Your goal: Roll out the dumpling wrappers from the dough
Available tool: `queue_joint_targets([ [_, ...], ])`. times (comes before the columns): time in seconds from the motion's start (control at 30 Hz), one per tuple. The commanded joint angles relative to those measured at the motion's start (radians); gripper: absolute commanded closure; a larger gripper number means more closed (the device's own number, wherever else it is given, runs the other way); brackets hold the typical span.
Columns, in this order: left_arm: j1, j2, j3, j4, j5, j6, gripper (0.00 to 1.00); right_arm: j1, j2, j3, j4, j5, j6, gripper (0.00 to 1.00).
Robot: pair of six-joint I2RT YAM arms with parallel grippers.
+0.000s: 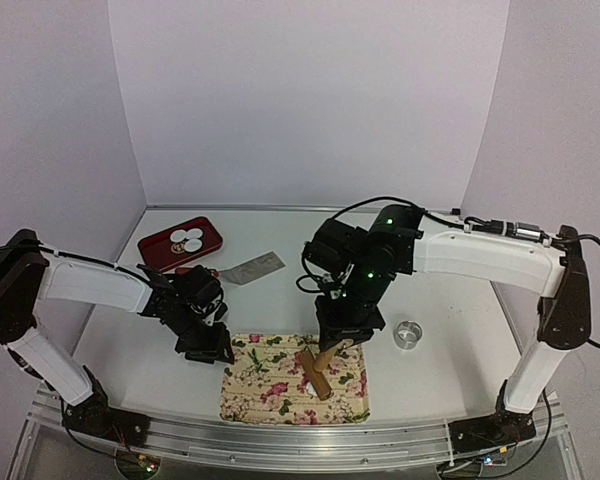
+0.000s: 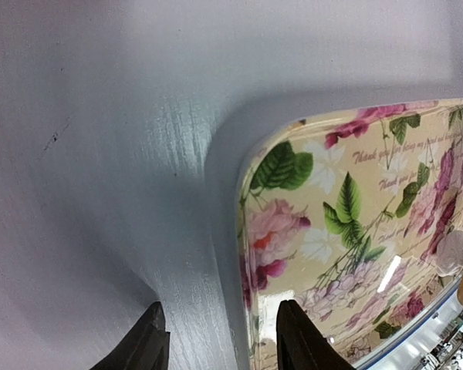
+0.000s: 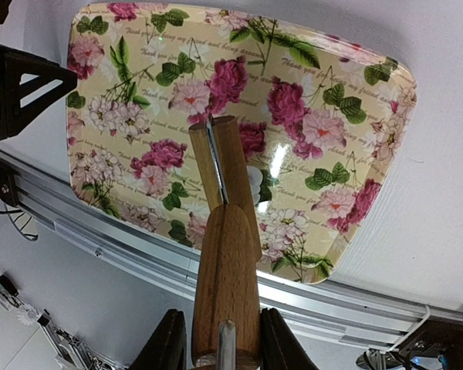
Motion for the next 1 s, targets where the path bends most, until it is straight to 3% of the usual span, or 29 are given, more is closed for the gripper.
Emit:
queue_joint_targets([
  [0.0,0.005,0.022,0.032,-0.021,-0.034,0.037,0.58,0.007,0.003,0.045,0.029,0.013,0.014,1.0],
  [0.77,0.005,0.078,0.052,-0.023,-0.074,0.052,0.99,0.006,0.015,-0.032,0.081,0.003,0.035,1.0],
  [0.97,0.005,0.09,0.072,-0.022,-0.146,0.094,1.0,-0.013,-0.096,-0.094,0.124,0.01,0.049,1.0],
])
